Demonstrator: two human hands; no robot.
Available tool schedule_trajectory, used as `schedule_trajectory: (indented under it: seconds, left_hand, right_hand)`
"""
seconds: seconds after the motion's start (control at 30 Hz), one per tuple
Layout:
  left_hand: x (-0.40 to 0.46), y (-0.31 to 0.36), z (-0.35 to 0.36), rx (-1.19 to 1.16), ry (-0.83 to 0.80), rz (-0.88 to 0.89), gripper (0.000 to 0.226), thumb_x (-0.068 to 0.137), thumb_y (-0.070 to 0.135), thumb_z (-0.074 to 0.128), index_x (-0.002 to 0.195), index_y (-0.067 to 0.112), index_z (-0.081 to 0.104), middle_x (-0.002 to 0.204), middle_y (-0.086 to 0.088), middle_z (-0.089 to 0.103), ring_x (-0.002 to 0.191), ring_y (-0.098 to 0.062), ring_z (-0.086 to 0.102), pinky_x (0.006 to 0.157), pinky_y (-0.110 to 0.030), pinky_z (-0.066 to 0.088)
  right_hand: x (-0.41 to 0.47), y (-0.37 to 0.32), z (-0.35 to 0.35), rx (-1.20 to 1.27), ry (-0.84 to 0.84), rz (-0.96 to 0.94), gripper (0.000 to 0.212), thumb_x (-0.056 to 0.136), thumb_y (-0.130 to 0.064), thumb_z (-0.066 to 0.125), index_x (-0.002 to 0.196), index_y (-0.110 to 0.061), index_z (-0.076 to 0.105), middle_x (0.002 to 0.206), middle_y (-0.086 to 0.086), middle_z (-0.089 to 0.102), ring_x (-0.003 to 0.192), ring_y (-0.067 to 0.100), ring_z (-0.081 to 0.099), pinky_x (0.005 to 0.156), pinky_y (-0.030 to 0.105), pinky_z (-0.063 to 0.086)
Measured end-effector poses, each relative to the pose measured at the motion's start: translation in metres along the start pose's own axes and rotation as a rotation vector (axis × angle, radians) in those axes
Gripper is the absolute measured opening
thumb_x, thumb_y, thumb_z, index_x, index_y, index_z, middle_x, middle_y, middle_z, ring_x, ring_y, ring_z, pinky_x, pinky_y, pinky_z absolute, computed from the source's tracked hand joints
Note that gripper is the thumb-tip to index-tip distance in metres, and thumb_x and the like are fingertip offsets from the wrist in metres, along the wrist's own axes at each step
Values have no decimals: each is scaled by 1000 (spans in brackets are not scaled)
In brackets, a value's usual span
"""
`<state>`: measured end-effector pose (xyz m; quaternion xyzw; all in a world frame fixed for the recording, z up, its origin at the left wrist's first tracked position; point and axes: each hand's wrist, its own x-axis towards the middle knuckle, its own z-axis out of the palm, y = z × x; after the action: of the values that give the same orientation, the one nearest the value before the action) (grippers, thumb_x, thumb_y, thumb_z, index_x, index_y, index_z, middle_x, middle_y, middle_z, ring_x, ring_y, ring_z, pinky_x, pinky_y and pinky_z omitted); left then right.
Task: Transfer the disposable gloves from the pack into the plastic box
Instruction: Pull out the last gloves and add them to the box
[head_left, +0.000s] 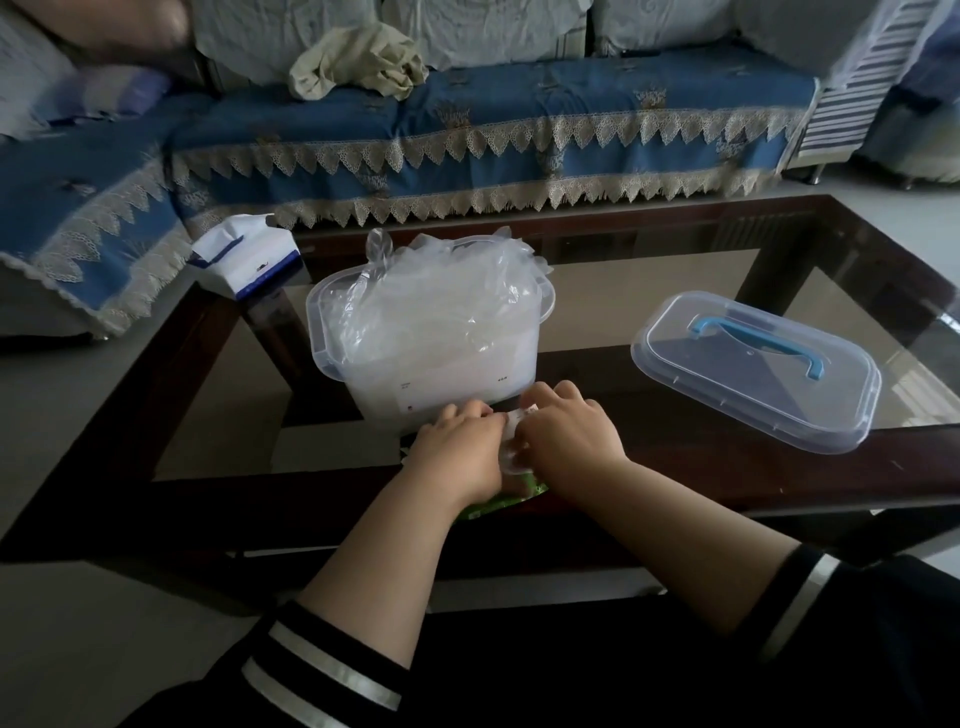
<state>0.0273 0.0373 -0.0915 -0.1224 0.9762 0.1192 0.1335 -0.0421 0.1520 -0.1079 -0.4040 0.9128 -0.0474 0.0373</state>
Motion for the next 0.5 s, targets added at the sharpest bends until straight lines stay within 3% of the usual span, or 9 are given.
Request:
schedule_trajectory:
  seconds: [0.13, 0.27, 0.37, 0.5]
  left_hand:
    - [-2, 1, 4, 48, -11, 1, 90, 74, 57, 74, 147, 29, 29, 151, 2, 29, 138, -26, 25, 110, -41, 28]
    - [-2, -2, 2, 11, -18, 1, 86, 77, 51, 74, 147, 29, 29, 151, 3, 29, 138, -25, 25, 110, -40, 27]
    - [-1, -3, 0, 3, -19, 13, 75, 76, 50, 75, 138, 29, 38, 145, 2, 37, 135, -25, 31, 106, -41, 30]
    - [4, -3, -1, 52, -34, 18, 77, 74, 49, 78, 135, 22, 40, 139, -1, 42, 131, -26, 37, 100, -41, 36]
  right_hand:
    - [-1, -4, 1, -13, 56, -17, 20, 92, -23, 56, 108, -17, 67, 124, 2, 45, 110, 25, 40, 82, 32, 42]
    - [-2, -1, -2, 12, 43, -37, 20, 93, -19, 53, 111, -14, 60, 121, 6, 42, 109, 25, 43, 81, 33, 46]
    - [-2, 5, -11, 245, 38, -4, 19, 97, -23, 49, 111, -12, 57, 121, 7, 43, 111, 24, 45, 88, 37, 46]
    - [-1, 12, -29, 552, 237, 3, 9, 96, -21, 52, 100, -13, 56, 100, 0, 50, 91, 20, 52, 82, 36, 44]
